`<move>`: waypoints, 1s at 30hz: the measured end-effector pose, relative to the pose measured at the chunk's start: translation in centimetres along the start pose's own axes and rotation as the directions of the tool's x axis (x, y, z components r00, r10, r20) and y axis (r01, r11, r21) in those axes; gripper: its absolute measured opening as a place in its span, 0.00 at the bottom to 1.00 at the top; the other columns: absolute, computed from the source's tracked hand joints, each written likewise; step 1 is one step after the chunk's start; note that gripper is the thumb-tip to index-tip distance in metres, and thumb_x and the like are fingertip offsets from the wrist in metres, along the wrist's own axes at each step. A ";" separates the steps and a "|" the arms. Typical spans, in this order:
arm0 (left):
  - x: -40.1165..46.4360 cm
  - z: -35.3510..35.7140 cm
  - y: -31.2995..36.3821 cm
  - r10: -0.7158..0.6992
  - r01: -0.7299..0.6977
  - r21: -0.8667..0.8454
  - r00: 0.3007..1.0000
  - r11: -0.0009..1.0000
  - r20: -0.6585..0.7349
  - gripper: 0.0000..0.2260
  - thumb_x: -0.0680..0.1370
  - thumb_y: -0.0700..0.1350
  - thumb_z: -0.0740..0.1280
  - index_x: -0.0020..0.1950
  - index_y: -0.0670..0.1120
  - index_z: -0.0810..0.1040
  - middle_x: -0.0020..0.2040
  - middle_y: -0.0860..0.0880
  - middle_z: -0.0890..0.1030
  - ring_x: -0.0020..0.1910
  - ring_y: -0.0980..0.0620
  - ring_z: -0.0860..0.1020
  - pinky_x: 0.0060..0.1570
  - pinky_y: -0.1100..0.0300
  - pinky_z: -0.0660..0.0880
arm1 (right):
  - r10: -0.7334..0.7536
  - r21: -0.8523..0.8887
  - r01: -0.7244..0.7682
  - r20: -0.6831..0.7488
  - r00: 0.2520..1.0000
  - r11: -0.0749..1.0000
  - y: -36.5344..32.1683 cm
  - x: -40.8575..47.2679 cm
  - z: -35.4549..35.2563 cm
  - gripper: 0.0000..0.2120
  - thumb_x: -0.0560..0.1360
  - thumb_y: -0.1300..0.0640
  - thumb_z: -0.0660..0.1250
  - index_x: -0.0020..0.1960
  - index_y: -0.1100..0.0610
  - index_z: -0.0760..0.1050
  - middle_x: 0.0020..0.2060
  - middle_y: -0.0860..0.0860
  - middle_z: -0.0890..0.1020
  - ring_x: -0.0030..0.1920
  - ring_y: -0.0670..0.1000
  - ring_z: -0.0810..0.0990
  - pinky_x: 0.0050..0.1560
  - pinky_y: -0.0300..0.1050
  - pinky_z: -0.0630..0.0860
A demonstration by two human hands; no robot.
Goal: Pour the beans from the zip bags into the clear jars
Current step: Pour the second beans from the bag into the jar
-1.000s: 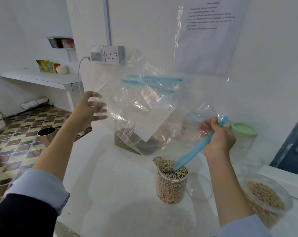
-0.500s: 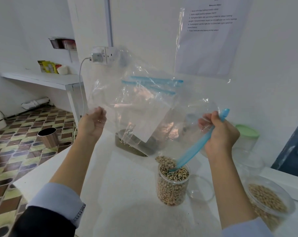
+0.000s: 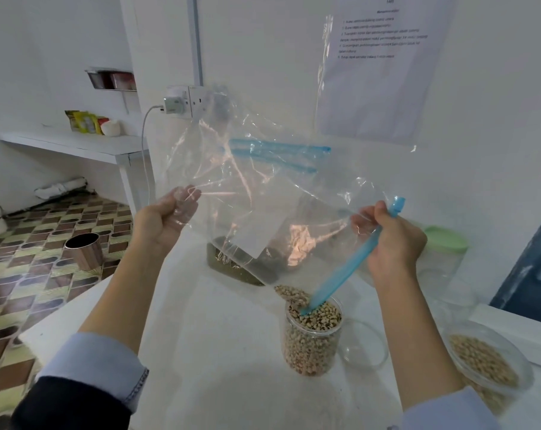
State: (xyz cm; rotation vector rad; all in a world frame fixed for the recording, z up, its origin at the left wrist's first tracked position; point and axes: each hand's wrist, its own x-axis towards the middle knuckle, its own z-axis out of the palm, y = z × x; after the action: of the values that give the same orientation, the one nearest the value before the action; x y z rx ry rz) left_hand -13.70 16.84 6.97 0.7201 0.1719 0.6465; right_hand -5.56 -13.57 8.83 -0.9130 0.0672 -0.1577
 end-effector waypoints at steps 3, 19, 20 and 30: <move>0.1 0.2 0.1 0.014 -0.014 -0.019 1.000 1.000 -0.016 0.08 0.81 0.33 0.54 0.52 0.38 0.73 0.40 0.43 0.85 0.41 0.48 0.84 0.46 0.59 0.81 | 0.006 0.003 -0.006 -0.011 1.000 1.000 0.0 0.0 0.0 0.10 0.77 0.65 0.66 0.37 0.63 0.74 0.24 0.51 0.79 0.24 0.50 0.78 0.28 0.41 0.76; 0.0 1.5 0.0 0.048 -0.049 -0.112 0.999 0.992 -0.018 0.07 0.80 0.34 0.59 0.43 0.38 0.73 0.31 0.46 0.79 0.31 0.54 0.79 0.36 0.66 0.78 | 0.005 0.012 -0.004 -0.016 1.000 1.000 0.3 0.3 -0.5 0.09 0.77 0.65 0.66 0.37 0.63 0.75 0.27 0.52 0.80 0.24 0.48 0.79 0.33 0.43 0.78; 0.0 1.7 0.1 0.054 -0.055 -0.115 0.998 0.992 -0.012 0.08 0.80 0.34 0.59 0.42 0.38 0.73 0.31 0.46 0.79 0.31 0.54 0.79 0.36 0.66 0.78 | 0.009 0.016 -0.009 -0.017 1.000 1.000 0.4 0.3 -0.6 0.09 0.76 0.65 0.66 0.37 0.63 0.75 0.26 0.51 0.80 0.24 0.49 0.79 0.31 0.43 0.78; -0.3 3.4 0.7 0.078 -0.079 -0.080 0.997 0.994 -0.006 0.11 0.79 0.34 0.60 0.38 0.40 0.76 0.32 0.47 0.80 0.34 0.54 0.80 0.37 0.65 0.78 | 0.031 0.040 -0.030 -0.028 0.999 0.999 0.6 0.9 -1.1 0.09 0.77 0.64 0.67 0.38 0.63 0.75 0.33 0.55 0.80 0.26 0.51 0.79 0.33 0.44 0.80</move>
State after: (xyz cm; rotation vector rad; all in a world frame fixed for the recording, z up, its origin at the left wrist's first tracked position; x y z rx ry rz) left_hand -13.07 15.14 9.90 0.6508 0.1196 0.7255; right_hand -4.78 -14.21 7.73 -0.8702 0.1038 -0.1432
